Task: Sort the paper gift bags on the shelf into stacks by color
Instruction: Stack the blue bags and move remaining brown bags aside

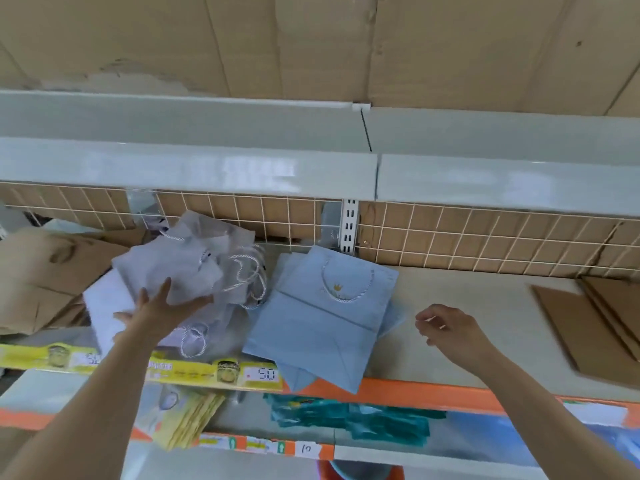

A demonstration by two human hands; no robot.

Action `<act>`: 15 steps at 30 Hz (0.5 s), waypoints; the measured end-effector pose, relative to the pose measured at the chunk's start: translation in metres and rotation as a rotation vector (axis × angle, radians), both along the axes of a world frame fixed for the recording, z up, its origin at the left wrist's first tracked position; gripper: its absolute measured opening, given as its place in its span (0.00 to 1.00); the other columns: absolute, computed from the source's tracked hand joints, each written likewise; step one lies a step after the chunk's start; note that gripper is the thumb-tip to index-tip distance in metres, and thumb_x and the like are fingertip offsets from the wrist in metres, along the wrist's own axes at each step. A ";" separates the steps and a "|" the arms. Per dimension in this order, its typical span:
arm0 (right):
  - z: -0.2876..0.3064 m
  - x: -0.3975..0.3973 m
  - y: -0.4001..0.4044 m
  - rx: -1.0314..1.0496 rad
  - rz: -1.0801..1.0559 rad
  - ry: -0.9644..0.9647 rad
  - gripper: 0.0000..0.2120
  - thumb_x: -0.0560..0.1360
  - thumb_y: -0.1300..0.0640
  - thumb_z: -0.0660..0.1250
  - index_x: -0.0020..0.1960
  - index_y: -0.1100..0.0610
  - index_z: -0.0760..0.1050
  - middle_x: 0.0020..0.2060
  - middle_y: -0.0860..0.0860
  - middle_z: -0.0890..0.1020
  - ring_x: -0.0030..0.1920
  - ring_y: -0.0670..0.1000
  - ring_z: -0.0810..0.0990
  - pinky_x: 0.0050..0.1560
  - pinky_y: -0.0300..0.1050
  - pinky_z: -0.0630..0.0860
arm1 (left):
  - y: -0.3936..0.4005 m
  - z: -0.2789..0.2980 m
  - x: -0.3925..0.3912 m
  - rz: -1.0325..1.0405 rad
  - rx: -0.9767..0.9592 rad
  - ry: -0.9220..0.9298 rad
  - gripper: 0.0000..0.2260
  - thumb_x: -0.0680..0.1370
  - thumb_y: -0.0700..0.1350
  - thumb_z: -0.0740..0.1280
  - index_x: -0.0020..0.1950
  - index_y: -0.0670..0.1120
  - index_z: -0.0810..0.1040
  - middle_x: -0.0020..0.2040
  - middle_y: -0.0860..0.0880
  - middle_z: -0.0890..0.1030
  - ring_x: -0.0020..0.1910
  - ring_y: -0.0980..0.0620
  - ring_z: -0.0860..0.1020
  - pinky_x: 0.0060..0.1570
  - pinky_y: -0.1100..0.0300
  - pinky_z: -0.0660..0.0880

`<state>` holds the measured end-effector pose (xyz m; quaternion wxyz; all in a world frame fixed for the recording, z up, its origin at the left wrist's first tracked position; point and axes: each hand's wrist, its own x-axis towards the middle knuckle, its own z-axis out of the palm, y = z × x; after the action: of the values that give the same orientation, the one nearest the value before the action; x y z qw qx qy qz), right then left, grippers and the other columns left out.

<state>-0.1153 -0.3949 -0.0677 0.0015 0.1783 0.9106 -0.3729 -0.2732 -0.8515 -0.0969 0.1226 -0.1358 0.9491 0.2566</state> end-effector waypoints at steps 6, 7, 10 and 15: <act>0.004 -0.036 -0.064 -0.019 -0.089 0.010 0.04 0.75 0.55 0.65 0.46 0.53 0.79 0.42 0.51 0.83 0.42 0.52 0.83 0.41 0.41 0.73 | 0.000 -0.002 -0.033 -0.195 -0.106 -0.044 0.58 0.50 0.83 0.61 0.75 0.68 0.40 0.80 0.51 0.41 0.77 0.39 0.42 0.70 0.31 0.47; 0.004 -0.041 -0.073 -0.024 -0.096 0.006 0.05 0.75 0.54 0.65 0.46 0.53 0.79 0.42 0.51 0.84 0.42 0.52 0.83 0.41 0.41 0.73 | 0.003 -0.005 -0.037 -0.262 -0.160 -0.048 0.61 0.47 0.84 0.60 0.74 0.69 0.37 0.79 0.52 0.39 0.77 0.38 0.41 0.69 0.30 0.48; 0.002 -0.052 -0.098 -0.035 -0.124 -0.008 0.06 0.76 0.54 0.64 0.47 0.54 0.78 0.43 0.51 0.83 0.44 0.53 0.82 0.46 0.45 0.77 | 0.012 -0.010 -0.049 -0.354 -0.259 -0.017 0.61 0.43 0.85 0.55 0.71 0.72 0.33 0.78 0.55 0.35 0.75 0.32 0.39 0.66 0.27 0.49; -0.001 -0.055 -0.118 -0.027 -0.167 -0.061 0.05 0.76 0.53 0.63 0.44 0.51 0.77 0.42 0.51 0.83 0.45 0.53 0.83 0.41 0.43 0.76 | 0.013 -0.014 -0.083 -0.486 -0.283 0.046 0.57 0.46 0.85 0.55 0.70 0.74 0.33 0.78 0.54 0.34 0.75 0.32 0.37 0.66 0.28 0.47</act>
<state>-0.1706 -0.5130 -0.0688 0.0005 0.2648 0.8870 -0.3783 -0.3564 -0.8387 -0.1106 0.1388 0.0859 0.9827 0.0875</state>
